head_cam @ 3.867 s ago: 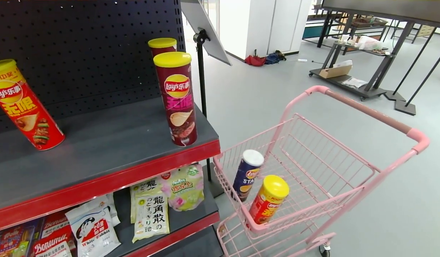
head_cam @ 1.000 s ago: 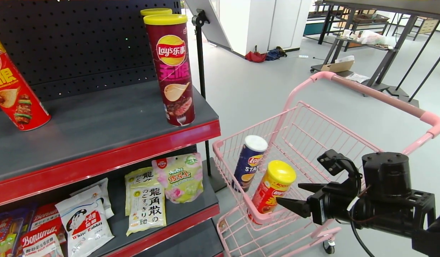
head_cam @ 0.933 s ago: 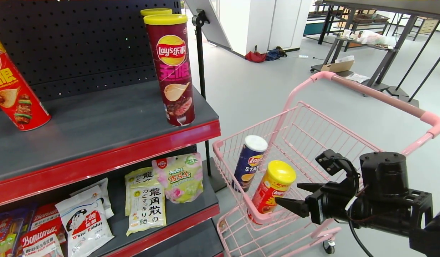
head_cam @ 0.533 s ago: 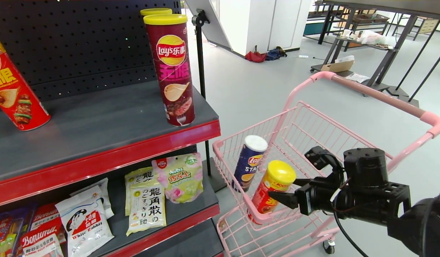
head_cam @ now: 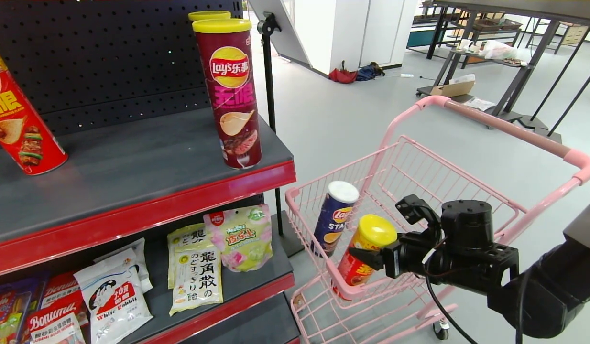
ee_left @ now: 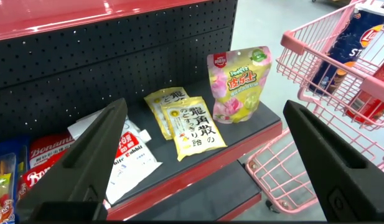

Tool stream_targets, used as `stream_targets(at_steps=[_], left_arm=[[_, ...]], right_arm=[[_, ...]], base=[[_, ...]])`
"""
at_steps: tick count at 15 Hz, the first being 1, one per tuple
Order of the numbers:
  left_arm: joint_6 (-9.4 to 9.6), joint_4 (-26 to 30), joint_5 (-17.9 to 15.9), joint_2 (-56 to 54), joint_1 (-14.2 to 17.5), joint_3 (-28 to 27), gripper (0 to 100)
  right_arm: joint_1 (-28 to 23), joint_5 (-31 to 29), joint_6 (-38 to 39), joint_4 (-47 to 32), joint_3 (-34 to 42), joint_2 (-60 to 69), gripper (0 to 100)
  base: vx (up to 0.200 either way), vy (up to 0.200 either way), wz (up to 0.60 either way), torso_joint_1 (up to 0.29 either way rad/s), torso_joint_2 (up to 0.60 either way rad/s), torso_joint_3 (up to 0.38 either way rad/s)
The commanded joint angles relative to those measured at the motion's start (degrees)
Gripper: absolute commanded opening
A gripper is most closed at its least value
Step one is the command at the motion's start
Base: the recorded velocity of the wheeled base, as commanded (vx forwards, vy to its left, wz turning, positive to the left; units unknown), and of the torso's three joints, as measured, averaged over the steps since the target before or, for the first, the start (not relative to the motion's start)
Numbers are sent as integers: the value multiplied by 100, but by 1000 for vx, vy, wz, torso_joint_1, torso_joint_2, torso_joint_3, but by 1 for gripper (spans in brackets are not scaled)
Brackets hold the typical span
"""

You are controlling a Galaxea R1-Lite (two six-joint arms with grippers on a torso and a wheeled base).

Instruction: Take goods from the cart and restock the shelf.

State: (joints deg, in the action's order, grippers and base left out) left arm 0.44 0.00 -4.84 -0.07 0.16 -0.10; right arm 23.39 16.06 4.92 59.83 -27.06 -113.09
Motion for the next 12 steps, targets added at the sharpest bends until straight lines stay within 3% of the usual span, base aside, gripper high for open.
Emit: stream_targets(at_steps=[1,12], left_arm=[[0,0,1,7,2,1,100],[9,0,1,7,2,1,100]], right_arm=[[16,3,8,2,-80,-108,100],[7,-6,-9,116,-247,-415,100]], base=[[0,0,0,0,0,0],[0,0,0,0,0,0]])
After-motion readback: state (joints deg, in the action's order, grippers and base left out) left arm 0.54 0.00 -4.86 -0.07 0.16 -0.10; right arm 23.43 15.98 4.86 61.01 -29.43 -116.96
